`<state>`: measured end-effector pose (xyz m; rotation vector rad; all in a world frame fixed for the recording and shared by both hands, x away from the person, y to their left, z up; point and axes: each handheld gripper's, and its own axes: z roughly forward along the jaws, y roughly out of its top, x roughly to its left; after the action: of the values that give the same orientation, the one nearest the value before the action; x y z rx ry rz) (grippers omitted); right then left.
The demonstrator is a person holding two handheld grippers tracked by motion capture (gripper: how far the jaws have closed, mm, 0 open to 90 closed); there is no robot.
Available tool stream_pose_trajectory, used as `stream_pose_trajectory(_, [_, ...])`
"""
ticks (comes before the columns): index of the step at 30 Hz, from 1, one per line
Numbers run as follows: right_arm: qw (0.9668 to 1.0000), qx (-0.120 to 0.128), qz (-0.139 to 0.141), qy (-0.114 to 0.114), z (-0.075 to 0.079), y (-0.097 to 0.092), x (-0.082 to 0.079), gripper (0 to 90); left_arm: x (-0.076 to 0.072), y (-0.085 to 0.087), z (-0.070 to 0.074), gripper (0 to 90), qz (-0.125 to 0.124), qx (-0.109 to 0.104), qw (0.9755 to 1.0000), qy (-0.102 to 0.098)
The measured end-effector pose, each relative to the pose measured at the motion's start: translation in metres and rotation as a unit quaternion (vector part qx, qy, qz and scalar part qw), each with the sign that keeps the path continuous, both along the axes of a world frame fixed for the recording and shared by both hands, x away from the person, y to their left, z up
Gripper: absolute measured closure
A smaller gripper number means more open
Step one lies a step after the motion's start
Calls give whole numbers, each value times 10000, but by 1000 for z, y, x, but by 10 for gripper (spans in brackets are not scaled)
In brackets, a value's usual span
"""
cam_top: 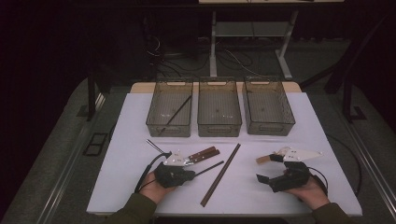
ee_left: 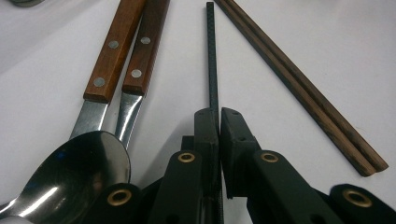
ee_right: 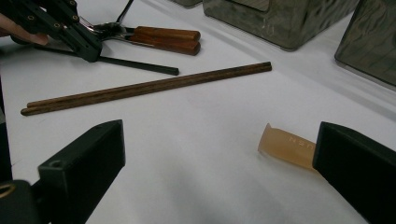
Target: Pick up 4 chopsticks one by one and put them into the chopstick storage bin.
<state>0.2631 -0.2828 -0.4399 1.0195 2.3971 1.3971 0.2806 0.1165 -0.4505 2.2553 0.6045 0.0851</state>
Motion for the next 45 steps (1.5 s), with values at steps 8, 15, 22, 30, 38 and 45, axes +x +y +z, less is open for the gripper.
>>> stream_pose_trajectory(8, [10000,8,-8,5,0,0,0,24,-1,2,7,858,52,-128,9999,-13])
stream_pose_trajectory(15, [10000,30,-14,9,0,0,0,24,-2,1,11,858,3,-161,9999,-12])
stream_pose_trajectory(22, [10000,49,-7,16,0,-1,1,24,-2,2,14,858,-40,-189,9998,-11])
stream_pose_trajectory(30, [9999,107,-18,21,1,-1,1,24,-3,2,18,858,-99,-192,9998,1])
stream_pose_trajectory(38, [9999,143,-6,6,1,-2,1,23,-1,2,23,858,-128,-205,9997,20])
stream_pose_trajectory(45, [9999,138,-14,13,1,-2,2,23,-1,3,29,858,-148,-232,9996,32])
